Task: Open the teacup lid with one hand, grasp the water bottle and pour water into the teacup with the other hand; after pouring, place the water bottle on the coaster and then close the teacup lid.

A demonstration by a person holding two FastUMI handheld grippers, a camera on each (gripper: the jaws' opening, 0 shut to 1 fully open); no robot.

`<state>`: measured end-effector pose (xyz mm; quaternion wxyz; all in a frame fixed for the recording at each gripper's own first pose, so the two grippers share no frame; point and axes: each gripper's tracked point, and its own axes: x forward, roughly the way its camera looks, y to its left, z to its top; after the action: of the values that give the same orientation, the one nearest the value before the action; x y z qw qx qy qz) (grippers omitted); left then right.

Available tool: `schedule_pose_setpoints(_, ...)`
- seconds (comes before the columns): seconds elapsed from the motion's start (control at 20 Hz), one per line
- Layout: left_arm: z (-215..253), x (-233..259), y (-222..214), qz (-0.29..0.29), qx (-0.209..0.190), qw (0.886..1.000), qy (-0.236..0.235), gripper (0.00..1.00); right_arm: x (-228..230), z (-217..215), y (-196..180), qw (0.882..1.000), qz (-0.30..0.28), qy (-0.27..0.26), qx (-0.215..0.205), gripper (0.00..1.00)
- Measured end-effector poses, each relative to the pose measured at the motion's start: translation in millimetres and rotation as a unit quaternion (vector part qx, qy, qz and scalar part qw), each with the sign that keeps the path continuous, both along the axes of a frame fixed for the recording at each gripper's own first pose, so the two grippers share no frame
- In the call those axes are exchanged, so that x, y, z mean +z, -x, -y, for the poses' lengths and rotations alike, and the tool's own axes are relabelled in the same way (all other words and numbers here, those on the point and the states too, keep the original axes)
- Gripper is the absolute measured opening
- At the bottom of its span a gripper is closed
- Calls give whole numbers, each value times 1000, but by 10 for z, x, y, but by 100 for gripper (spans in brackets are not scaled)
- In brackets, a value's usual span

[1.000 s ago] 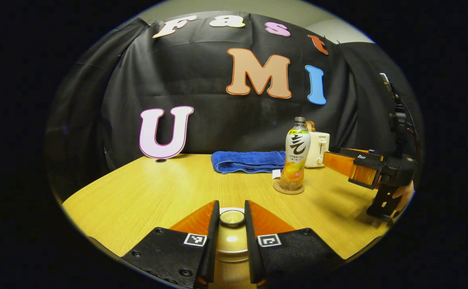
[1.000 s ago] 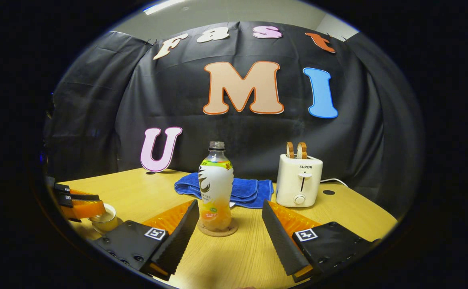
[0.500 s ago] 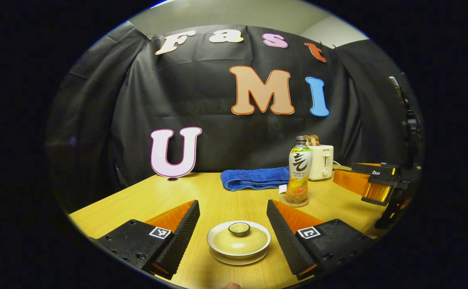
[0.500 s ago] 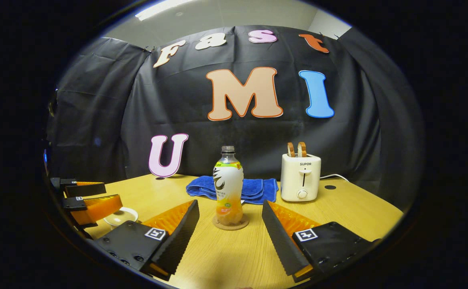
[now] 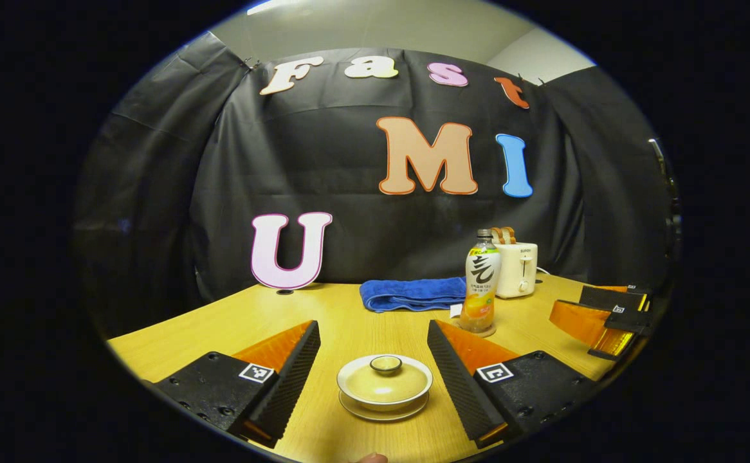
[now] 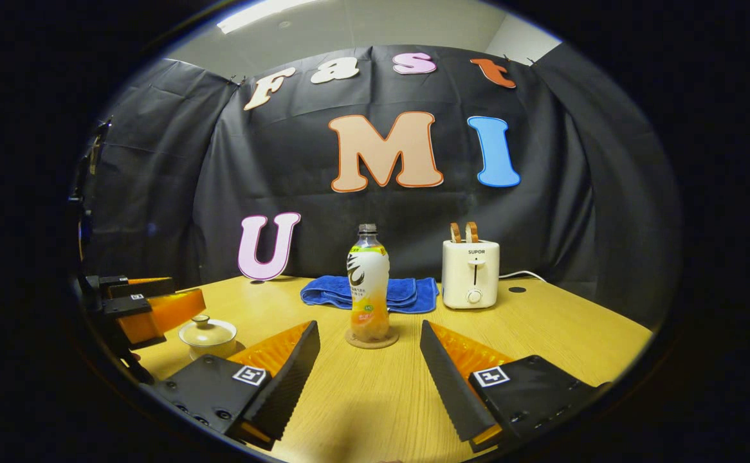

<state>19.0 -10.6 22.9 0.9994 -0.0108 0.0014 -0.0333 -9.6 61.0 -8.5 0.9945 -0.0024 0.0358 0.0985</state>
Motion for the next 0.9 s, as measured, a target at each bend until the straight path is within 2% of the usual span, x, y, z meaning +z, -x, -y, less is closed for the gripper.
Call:
schedule_pose_setpoints(0.75,-34,47,44,10,9,1000,5,98,49,55,23,1000,11,5,-8,94)
schedule_pose_setpoints(0.8,-41,55,42,11,9,1000,4,98,53,71,22,1000,11,3,-9,99)
schedule_pose_setpoints(0.9,-38,72,49,13,9,1000,4,98,66,70,22,1000,12,3,-10,99)
